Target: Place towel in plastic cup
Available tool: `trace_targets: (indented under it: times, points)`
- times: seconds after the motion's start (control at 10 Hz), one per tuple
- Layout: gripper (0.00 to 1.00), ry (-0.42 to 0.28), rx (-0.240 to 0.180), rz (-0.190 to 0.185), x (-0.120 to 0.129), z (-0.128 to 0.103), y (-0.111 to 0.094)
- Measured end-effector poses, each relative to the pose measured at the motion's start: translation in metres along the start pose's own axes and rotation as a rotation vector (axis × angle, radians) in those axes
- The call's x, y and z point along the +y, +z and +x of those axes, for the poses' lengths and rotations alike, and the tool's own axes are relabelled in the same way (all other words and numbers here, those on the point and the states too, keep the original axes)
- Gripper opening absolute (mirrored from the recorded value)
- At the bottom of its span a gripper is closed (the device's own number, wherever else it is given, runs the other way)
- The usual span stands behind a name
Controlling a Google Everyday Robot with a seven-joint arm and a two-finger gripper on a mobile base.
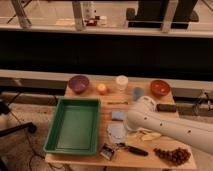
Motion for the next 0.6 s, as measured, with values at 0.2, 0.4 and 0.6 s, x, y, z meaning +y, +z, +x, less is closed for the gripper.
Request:
trace_targets:
  times: [0.2,0.4,0.6]
  points:
    - [0.8,-0.01,-0.007,0.004,-0.0014,-0.0018,0.0022]
    - [0.8,-0.02,-0.009,0.006,-0.0029,-0.0036,0.006]
    - [0.8,-0.033,-0.012,0.005,-0.005,-0.0076,0.011]
